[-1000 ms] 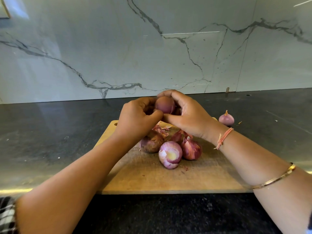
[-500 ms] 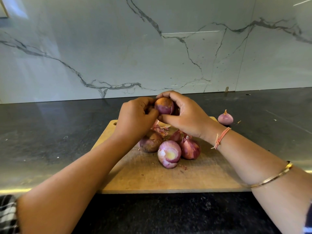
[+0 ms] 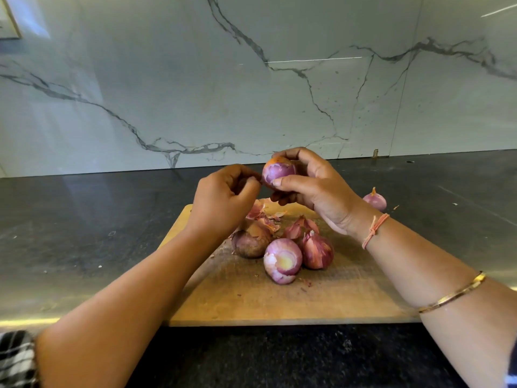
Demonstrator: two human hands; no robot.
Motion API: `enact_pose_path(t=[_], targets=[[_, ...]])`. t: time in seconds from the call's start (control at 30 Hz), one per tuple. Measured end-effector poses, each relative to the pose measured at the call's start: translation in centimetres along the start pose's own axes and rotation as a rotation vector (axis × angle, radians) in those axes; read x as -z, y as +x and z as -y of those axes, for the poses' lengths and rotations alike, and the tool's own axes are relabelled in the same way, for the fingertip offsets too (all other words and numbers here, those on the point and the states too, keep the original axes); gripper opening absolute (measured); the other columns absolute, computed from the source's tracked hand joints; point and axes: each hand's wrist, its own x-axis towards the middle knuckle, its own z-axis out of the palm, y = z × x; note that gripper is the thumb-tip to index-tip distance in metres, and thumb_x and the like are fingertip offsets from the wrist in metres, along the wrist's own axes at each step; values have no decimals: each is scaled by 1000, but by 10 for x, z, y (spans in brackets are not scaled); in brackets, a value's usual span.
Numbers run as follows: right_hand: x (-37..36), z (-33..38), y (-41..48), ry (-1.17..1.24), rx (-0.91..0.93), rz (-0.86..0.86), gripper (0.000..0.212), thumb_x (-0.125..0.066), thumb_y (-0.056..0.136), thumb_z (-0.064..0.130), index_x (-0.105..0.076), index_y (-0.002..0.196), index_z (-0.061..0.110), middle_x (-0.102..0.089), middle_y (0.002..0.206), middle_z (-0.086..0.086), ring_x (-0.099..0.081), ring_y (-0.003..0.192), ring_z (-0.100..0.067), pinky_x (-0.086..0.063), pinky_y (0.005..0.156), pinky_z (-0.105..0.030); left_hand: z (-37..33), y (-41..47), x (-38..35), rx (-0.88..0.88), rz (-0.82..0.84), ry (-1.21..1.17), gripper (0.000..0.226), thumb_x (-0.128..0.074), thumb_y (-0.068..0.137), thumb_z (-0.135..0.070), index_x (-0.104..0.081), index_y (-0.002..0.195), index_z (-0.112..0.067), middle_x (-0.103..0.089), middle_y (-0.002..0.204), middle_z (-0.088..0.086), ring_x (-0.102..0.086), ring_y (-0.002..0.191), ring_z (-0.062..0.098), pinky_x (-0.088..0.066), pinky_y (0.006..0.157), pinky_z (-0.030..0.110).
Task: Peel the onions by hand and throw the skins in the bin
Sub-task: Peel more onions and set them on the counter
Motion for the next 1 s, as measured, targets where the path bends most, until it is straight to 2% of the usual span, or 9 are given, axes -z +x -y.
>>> enact_pose_path(t=[0.07, 0.13, 0.23, 0.33, 0.4, 0.5, 0.6, 0.73, 1.0], targets=[[-1, 1, -1, -2, 4, 10, 37, -68, 70, 12, -59, 106, 14, -62, 97, -10, -63, 69, -21, -50, 59, -24, -3, -3, -1, -27, 30, -38, 14, -59, 89, -19, -72, 94, -20, -71, 78, -10, -69, 76, 6, -57, 70, 24], [-2, 1, -2, -22, 11, 19, 37, -71, 75, 7, -59, 110, 11, -61, 100, -11, -62, 70, -20, -50, 59, -23, -6, -4, 0, -38, 53, -78, 12, -62, 89, -19, -72, 94, -24, -70, 78, -16, -67, 76, -2, -54, 69, 15], [-2, 1, -3, -61, 17, 19, 35, -64, 84, -5, -59, 115, 10, -61, 105, -12, -62, 74, -18, -52, 63, -22, -6, -4, 1, -38, 49, -92, 17, -64, 87, -18, -68, 85, -35, -73, 78, -10, -69, 78, 6, -57, 76, 28], [-3, 0, -3, -105, 31, 18, 37, -64, 83, -6, -60, 115, 12, -63, 106, -9, -62, 78, -12, -51, 65, -20, -6, -4, 1, -25, 35, -58, 13, -64, 85, -20, -70, 81, -31, -73, 75, -1, -68, 75, 18, -57, 73, 38], [-3, 0, -3, -130, 34, 25, 37, -66, 82, -6, -61, 114, 13, -65, 106, -9, -62, 79, -11, -51, 66, -20, -6, -3, 1, -29, 34, -14, 11, -63, 84, -18, -71, 80, -26, -71, 71, 4, -63, 62, 16, -52, 60, 29], [-3, -4, -2, -190, 55, 31, 37, -68, 82, -4, -62, 112, 17, -66, 107, -7, -63, 87, -11, -53, 77, -26, -5, -3, 1, -47, 42, 71, 11, -62, 82, -15, -73, 81, -17, -66, 62, 8, -46, 48, 6, -35, 43, 13], [-3, -5, -2, -205, 62, 32, 38, -67, 82, -4, -61, 111, 20, -66, 110, -8, -63, 94, -13, -54, 84, -30, -3, -2, 0, -68, 31, 123, 12, -62, 81, -17, -73, 79, -13, -64, 59, 8, -45, 48, 8, -35, 45, 16], [-3, -4, -2, -208, 54, 25, 39, -68, 82, -4, -61, 114, 17, -66, 113, -11, -63, 93, -12, -54, 80, -25, -2, -1, -1, -95, 34, 167, 13, -62, 84, -18, -74, 83, -13, -68, 64, 8, -56, 57, 21, -43, 51, 28], [-3, 0, -3, -91, 28, 64, 36, -63, 82, -9, -61, 112, 12, -65, 100, -4, -63, 83, -8, -53, 73, -19, 1, 4, 2, -105, -26, 148, 19, -57, 85, -8, -75, 84, -14, -71, 67, 3, -65, 65, 23, -53, 63, 42]])
